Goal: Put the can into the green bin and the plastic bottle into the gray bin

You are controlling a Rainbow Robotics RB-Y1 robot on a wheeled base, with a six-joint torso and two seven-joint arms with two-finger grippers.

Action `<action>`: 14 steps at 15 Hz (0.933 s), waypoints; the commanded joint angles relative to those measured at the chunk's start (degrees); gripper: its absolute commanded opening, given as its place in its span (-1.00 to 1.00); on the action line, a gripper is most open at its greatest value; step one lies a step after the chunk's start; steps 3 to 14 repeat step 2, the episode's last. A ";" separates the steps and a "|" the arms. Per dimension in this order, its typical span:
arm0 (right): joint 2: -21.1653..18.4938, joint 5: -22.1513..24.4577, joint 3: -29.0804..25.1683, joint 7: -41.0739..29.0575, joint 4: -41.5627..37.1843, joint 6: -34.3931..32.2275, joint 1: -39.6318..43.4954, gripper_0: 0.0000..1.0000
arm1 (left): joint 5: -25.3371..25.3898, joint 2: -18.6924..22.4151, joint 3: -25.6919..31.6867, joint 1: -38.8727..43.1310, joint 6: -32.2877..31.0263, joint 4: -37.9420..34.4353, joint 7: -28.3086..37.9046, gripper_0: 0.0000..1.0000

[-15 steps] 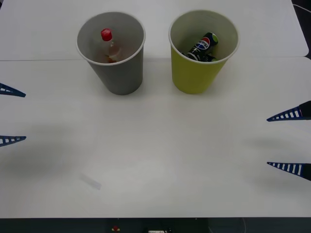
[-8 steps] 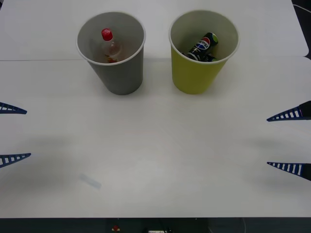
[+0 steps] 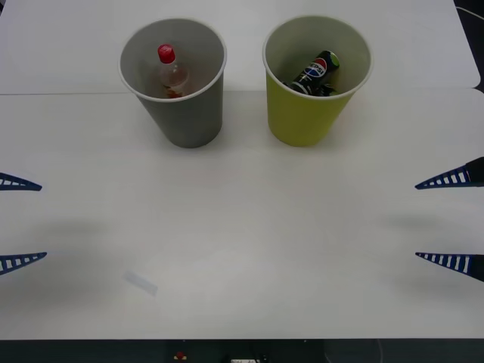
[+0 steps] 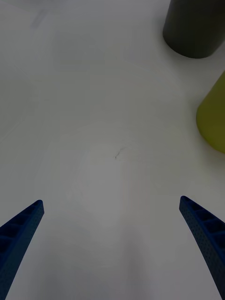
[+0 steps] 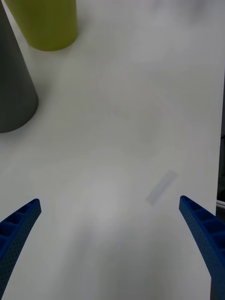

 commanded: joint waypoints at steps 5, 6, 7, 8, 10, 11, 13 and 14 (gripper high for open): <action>0.00 0.00 0.00 0.00 0.00 0.00 0.00 1.00 | 0.00 0.01 0.00 0.20 0.00 0.04 -0.07 1.00; 0.00 0.00 0.00 0.00 0.00 0.00 0.00 1.00 | 0.00 0.01 0.00 0.20 0.00 0.04 -0.07 1.00; 0.00 0.00 0.00 0.00 0.00 0.00 0.00 1.00 | 0.00 0.01 0.00 0.20 0.00 0.04 -0.07 1.00; 0.00 0.00 0.00 0.00 0.00 0.00 0.00 1.00 | 0.00 0.01 0.00 0.20 0.00 0.04 -0.07 1.00; 0.00 0.00 0.00 0.00 0.00 0.00 0.00 1.00 | 0.00 0.01 0.00 0.20 0.00 0.04 -0.07 1.00; 0.00 0.00 0.00 0.00 0.00 0.00 0.00 1.00 | 0.00 0.01 0.00 0.20 0.00 0.04 -0.07 1.00; 0.00 0.00 0.00 0.00 0.00 0.00 0.00 1.00 | 0.00 0.01 0.00 0.20 0.00 0.04 -0.07 1.00; 0.00 0.00 0.00 0.00 0.00 0.00 0.00 1.00 | 0.00 0.01 0.00 0.20 0.00 0.04 -0.07 1.00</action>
